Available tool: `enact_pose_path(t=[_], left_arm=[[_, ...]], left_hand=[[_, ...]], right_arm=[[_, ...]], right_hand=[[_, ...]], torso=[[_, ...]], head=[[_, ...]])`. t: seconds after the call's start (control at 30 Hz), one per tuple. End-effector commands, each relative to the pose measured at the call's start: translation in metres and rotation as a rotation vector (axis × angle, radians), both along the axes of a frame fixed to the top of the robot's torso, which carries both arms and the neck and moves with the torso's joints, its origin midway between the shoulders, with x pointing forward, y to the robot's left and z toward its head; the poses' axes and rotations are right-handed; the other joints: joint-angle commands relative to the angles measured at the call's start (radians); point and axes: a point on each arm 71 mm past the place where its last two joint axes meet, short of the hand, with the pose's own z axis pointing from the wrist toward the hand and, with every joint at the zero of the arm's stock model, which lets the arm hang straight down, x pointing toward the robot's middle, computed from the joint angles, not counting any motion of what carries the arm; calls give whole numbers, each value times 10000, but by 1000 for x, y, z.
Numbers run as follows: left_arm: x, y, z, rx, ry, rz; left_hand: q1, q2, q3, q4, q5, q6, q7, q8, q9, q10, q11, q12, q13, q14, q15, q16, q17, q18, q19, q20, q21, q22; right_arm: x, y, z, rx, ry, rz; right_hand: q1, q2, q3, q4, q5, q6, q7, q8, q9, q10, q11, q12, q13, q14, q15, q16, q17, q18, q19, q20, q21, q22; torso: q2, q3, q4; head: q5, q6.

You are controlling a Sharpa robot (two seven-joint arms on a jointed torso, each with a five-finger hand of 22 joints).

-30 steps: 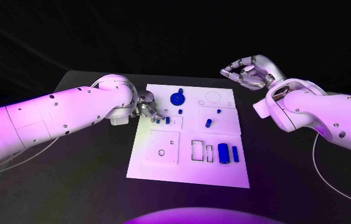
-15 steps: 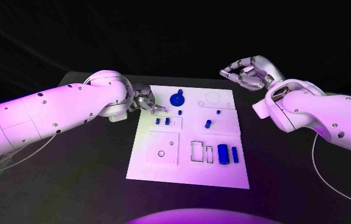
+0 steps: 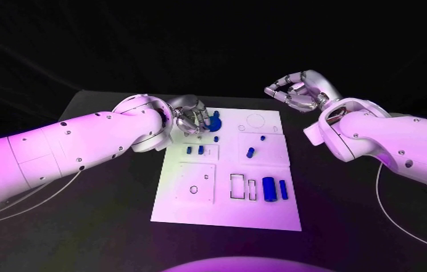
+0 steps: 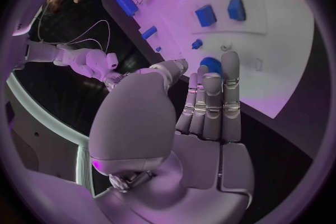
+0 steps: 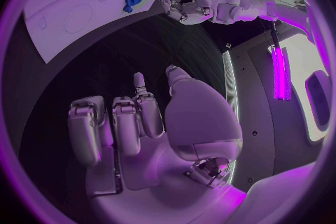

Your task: Assemble the parts on the task board

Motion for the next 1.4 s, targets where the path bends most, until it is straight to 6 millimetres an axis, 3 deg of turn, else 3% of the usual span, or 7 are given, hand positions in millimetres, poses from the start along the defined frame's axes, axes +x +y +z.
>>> enact_pose_path(t=[0.03,0.17,0.33,0.5,0.83,1.4], left_arm=[[-5,-14,12,-352,-2650,-1620],[-7,-21,7,341,-3186,-2293],[-9,-28,-1,1159,-3481,-2852],[-8,-34,-10,1968,-3314,-3231],[-6,-40,-21,3065,-2890,-3464],[-1,-43,-27,3515,-2656,-3358]], left_hand=[[42,-69,4,-122,-8,35,27,-342,-210,-229,52,-607,-476,-242,27,-368,-561,133,-84,18,-29,2],[6,-128,-94,-321,-26,233,64,-642,-391,-316,169,-1256,-1035,-41,104,-151,-582,57,115,107,348,478],[4,-117,-161,-454,-34,368,41,-857,-506,-221,180,-1521,-1323,329,118,488,-133,-103,568,130,1143,1467],[-67,-135,-283,-531,-78,413,19,-1125,-624,-254,212,-1805,-1585,446,152,833,-75,-178,704,158,1572,1983],[-97,-73,-498,-586,-87,530,35,-1420,-734,-251,254,-2125,-1862,437,191,1095,-166,-174,583,207,1684,2074],[18,96,-31,-654,-64,1338,-23,-1764,-827,662,155,-2504,-2305,666,115,1726,-16,-280,807,158,2341,2863]], right_arm=[[-1,1,-1,7,-31,140],[-1,2,-1,17,-25,154],[-1,3,-1,27,-15,180],[-1,4,-1,32,-11,190],[-1,4,-2,47,-23,184],[-1,6,-2,59,-23,220]], right_hand=[[78,-17,-53,-30,38,-92,-8,65,-10,-81,-20,-44,1314,988,-90,-33,2434,-111,989,-88,-41,2562],[88,-14,-56,-27,54,-93,-8,67,-11,-90,-20,-58,1303,983,-91,-44,2415,-105,977,-89,-66,2549],[92,-9,-59,-22,70,-93,-8,69,-12,-106,-20,-80,1286,979,-92,-50,2404,-101,970,-89,-80,2541],[92,-9,-59,-22,70,-93,-8,69,-12,-106,-20,-80,1286,979,-92,-50,2404,-101,970,-89,-80,2541],[90,-7,-66,-15,88,-95,-8,70,-13,-119,-20,-98,1272,971,-93,-66,2375,-94,957,-90,-107,2526],[79,-3,-84,-7,102,-97,-9,73,-15,-195,-20,-204,1191,962,-94,-84,2342,-88,946,-91,-130,2513]], torso=[[2,11,-8],[15,11,5],[13,7,-5],[13,20,-13],[7,24,4],[-1,17,2]], head=[[-34,30],[-51,58],[-53,63],[-65,65],[-109,30],[-115,-8]])
